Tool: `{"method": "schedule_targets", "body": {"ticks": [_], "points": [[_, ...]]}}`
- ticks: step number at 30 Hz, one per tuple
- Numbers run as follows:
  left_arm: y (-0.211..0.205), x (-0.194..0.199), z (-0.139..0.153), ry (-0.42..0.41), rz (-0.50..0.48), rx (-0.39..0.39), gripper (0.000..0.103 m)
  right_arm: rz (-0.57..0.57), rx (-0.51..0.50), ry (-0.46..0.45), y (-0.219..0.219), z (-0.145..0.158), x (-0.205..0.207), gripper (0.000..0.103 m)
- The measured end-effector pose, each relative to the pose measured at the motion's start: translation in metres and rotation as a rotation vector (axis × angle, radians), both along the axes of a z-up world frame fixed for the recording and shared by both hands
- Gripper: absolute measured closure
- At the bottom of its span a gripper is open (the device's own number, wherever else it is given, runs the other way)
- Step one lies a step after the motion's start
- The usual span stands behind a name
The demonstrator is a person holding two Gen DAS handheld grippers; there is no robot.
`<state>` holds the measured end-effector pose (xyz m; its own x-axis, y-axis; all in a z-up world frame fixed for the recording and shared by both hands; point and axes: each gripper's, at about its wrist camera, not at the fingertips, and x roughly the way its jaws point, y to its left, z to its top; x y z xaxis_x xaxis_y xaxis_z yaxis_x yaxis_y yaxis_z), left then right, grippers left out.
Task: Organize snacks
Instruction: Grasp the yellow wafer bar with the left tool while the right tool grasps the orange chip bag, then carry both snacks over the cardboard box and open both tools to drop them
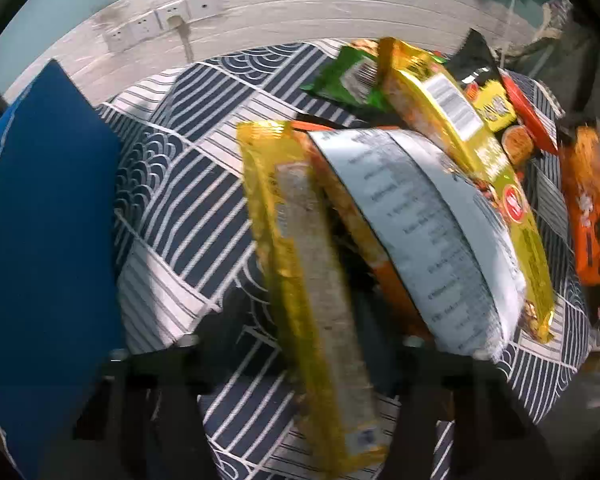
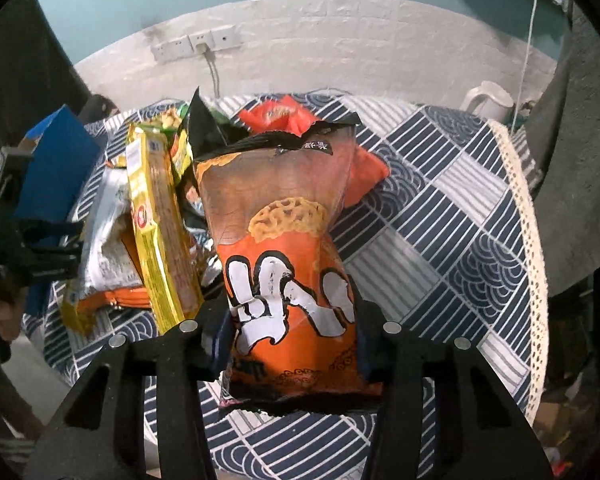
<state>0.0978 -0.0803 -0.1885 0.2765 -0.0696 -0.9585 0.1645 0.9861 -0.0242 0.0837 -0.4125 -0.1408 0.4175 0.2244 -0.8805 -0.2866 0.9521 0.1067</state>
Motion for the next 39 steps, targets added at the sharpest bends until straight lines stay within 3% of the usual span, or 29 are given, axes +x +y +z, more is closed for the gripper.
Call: {"method": "schedule_targets", "body": {"ticks": [6,16,39], "points": [[-0.012,-0.007,0.006,-0.031,-0.033,0.044,0.075,-0.017,-0.001,-0.027,-0.003,0.010,-0.001,0.056],[0.009,-0.021,0.019,-0.051,-0.013,0.034,0.075,-0.006,0.003,-0.090,0.006,0.037,-0.005,0.056],[0.035,-0.057,0.106,-0.249,-0.032,0.011,0.075,0.045,0.022,-0.186,0.039,0.084,-0.021,0.056]]}}
